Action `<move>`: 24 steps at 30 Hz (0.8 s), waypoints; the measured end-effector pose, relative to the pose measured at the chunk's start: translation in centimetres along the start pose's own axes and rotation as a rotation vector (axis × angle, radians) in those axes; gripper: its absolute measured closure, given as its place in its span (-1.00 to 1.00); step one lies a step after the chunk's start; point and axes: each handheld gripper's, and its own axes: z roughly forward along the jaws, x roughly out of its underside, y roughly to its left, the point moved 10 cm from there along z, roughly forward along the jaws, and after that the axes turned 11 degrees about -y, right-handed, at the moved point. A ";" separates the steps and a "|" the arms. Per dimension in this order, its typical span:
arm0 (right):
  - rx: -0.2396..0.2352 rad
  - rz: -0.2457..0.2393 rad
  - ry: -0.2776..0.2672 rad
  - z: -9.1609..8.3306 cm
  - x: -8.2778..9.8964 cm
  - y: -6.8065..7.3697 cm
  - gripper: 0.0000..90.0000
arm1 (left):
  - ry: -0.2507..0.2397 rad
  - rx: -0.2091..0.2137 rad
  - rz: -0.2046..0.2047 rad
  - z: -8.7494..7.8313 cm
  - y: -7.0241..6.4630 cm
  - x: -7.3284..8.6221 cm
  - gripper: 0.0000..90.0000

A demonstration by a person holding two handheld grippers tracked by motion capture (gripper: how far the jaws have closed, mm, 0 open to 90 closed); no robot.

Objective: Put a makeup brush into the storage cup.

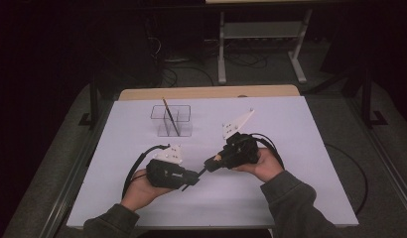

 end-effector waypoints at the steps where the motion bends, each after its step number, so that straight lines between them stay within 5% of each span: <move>1: -0.002 -0.001 -0.003 0.0 -0.1 0.1 0.80 | -0.001 0.002 -0.004 0.1 -0.1 0.0 0.82; 7: 0.000 -0.006 -0.021 0.1 -0.3 0.1 0.77 | -0.020 0.009 -0.014 0.3 -0.1 0.1 0.86; 12: 0.021 0.009 -0.051 0.1 -0.4 -0.1 0.46 | -0.084 0.000 -0.047 0.1 0.2 0.0 0.86; 16: 0.021 0.011 -0.068 0.6 0.0 -0.2 0.43 | -0.111 -0.013 -0.077 -0.1 0.3 -0.2 0.86; 20: 0.018 0.025 -0.092 0.8 -0.1 -0.2 0.45 | -0.123 -0.020 -0.071 0.0 0.5 -0.3 0.87; 24: -0.002 0.041 -0.123 1.0 -0.3 -0.2 0.70 | -0.120 -0.014 -0.067 0.2 0.3 -0.4 0.86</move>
